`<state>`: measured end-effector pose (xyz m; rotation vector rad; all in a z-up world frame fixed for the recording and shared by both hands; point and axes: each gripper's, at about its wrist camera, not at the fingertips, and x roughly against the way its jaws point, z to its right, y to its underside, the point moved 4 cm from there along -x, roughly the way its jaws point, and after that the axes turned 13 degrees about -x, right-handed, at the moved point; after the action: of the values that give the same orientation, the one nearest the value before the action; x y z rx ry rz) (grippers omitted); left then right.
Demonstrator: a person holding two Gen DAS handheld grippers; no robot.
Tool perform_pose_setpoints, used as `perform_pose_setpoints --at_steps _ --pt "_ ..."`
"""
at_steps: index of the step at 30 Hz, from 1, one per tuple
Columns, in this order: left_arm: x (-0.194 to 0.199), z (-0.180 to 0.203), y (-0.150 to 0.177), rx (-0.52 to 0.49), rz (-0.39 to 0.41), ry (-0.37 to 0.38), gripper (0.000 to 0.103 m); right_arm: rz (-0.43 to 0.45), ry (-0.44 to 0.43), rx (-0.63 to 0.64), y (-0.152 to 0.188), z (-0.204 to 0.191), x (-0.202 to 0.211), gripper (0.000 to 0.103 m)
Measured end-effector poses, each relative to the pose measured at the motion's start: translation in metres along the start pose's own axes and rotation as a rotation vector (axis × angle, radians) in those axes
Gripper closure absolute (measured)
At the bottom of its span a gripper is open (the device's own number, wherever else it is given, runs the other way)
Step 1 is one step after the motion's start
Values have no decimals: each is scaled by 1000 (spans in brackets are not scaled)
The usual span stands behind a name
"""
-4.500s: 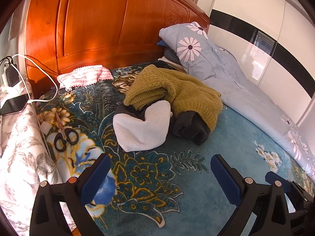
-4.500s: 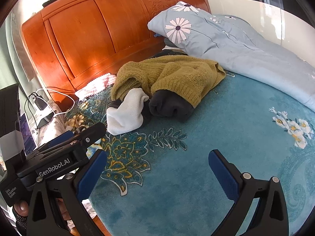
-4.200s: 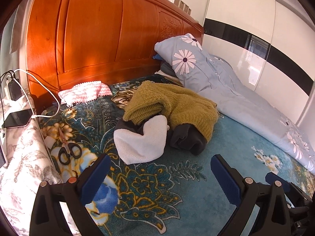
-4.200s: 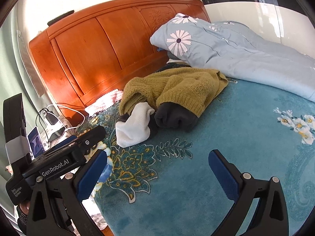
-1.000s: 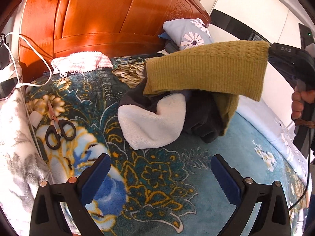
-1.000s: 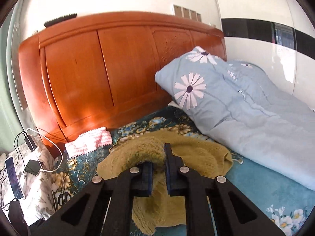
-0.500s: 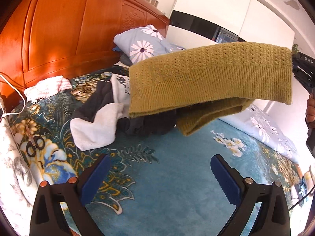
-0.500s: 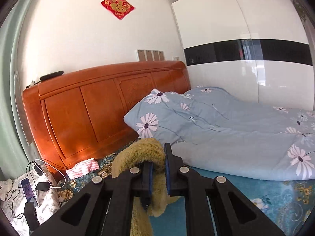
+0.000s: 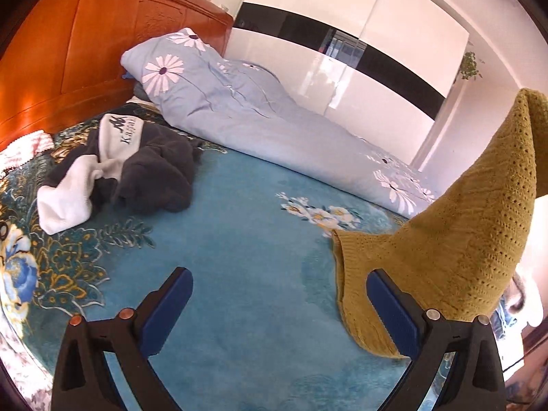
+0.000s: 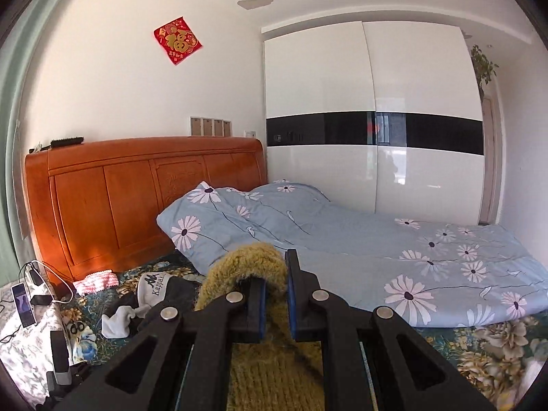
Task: Fold clothes
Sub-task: 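Lift the yellow sweater with the right gripper and lay it on open blanket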
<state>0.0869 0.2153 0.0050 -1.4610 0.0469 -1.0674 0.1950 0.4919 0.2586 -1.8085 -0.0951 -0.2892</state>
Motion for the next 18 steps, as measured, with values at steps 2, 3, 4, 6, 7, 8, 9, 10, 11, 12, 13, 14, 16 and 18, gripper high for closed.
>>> perform_pose_setpoints --at_steps 2,3,4,6,7,8,9,10,11,12,13,14,16,18 --pt "-6 20 0 -24 -12 35 0 -65 6 19 10 3 -10 93" --pt "-9 29 1 -35 -17 49 0 -105 10 29 18 4 -19 93" --pt "-10 36 1 -46 -19 60 0 -149 7 37 27 3 -30 93" --pt "-13 43 2 -60 -27 79 0 -238 -15 45 50 -1 -54 93" --pt "-15 42 3 -59 -32 83 0 -277 -33 45 62 -3 -66 93" --pt "-17 41 3 -55 -36 86 0 -317 -52 44 75 -6 -77 93" --pt "-19 38 4 -50 -40 85 0 -355 -73 46 87 -11 -88 93" --pt "-20 35 6 -44 -45 81 0 -394 -96 49 100 -19 -100 92" --pt "-21 31 7 -39 -49 77 0 -433 -120 52 113 -26 -111 92" --pt "-22 27 8 -35 -52 69 0 -468 -140 59 126 -33 -122 92" --pt "-23 23 10 -32 -55 59 0 -501 -156 67 140 -41 -134 92" --pt "-25 18 11 -29 -60 52 0 -534 -168 73 153 -48 -145 92" --pt "-29 11 15 -21 -72 49 0 -600 -184 74 178 -59 -165 92" --pt "-35 9 19 -11 -79 74 0 -656 -198 70 201 -66 -181 92"
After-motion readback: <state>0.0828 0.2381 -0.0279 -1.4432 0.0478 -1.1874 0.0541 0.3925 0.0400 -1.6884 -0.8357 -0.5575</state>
